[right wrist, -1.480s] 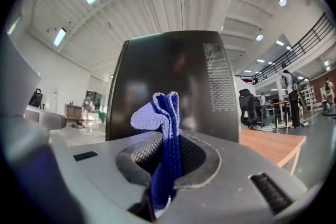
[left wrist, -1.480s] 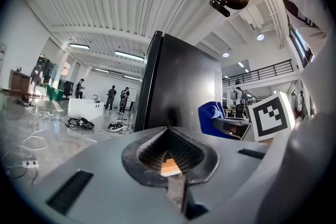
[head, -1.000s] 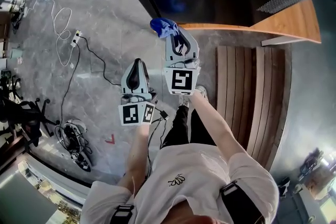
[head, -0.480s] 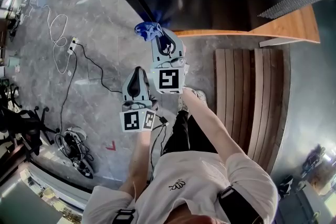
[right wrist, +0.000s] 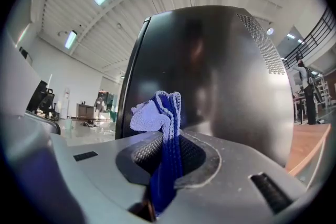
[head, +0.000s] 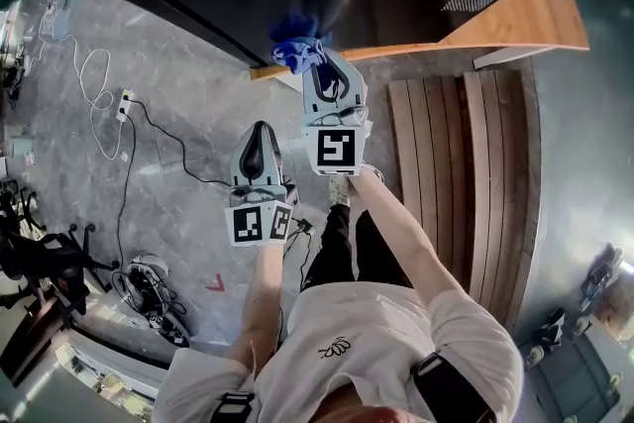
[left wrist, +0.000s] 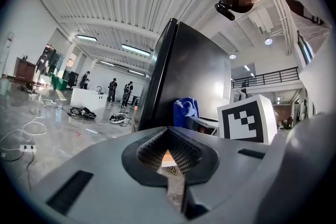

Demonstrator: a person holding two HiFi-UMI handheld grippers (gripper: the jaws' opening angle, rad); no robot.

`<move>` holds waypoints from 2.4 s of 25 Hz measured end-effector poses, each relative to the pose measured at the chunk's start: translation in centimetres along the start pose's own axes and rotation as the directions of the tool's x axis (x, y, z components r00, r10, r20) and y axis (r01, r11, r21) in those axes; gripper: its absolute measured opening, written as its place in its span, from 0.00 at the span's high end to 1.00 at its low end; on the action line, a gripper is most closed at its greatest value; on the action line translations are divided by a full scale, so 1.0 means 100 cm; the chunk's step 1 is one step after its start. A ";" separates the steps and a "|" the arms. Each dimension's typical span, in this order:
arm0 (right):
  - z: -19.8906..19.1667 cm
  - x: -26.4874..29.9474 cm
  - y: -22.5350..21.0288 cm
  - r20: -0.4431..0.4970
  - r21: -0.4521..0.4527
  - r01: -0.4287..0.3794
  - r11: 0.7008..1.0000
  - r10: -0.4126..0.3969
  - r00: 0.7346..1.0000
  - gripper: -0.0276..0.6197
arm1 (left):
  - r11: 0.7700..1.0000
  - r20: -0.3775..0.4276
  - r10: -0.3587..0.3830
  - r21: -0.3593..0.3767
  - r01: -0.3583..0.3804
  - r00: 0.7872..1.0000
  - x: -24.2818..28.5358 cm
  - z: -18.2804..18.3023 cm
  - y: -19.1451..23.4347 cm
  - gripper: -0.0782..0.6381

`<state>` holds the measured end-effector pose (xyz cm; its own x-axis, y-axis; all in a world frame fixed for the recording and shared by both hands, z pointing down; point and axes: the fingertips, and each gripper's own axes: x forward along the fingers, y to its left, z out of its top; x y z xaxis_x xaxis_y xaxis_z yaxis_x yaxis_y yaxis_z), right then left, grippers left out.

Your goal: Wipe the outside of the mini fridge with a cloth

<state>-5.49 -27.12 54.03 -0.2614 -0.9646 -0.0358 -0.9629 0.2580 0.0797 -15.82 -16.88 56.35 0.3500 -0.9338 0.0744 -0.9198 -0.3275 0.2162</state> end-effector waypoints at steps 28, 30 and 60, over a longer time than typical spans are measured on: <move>-0.038 -0.074 -0.251 -0.090 0.030 0.436 0.899 -0.432 0.897 0.86 | 0.996 -0.057 -0.080 0.033 0.082 0.995 0.033 -0.024 -0.071 0.88; -0.041 -0.078 -0.261 -0.103 0.045 0.469 0.882 -0.463 0.880 0.86 | 0.996 -0.057 -0.079 0.037 0.081 0.995 0.032 -0.025 -0.070 0.88; -0.055 0.020 0.100 0.042 0.128 -0.135 0.982 0.131 0.991 0.86 | 0.972 -0.032 0.229 0.055 -0.228 0.973 -0.062 -0.046 0.067 0.88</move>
<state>-15.31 -26.77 60.24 -0.3878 -0.9193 -0.0669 -0.9193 0.3911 -0.0448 -23.34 -12.66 61.83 0.1350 -0.9790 0.1530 -0.9836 -0.1138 0.1399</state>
